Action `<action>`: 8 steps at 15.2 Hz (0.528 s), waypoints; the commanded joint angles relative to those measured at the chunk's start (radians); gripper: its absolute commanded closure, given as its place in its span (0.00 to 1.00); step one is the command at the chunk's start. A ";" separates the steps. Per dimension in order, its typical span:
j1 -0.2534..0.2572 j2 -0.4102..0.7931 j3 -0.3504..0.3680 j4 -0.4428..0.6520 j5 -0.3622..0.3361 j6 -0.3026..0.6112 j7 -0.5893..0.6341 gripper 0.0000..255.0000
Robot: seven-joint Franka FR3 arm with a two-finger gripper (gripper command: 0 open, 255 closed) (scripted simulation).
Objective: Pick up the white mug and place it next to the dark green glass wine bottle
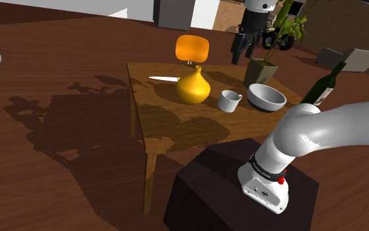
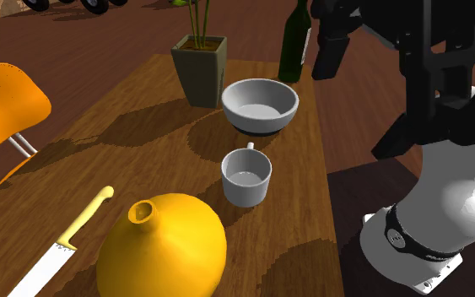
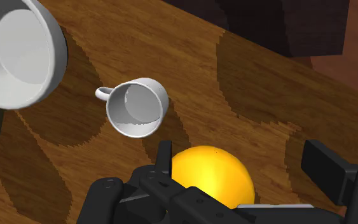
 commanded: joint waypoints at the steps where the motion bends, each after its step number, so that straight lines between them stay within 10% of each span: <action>1: 0.000 0.000 0.000 0.000 0.000 0.000 0.000 0.00; 8: -0.030 0.016 -0.102 -0.197 -0.048 0.227 -0.057 0.00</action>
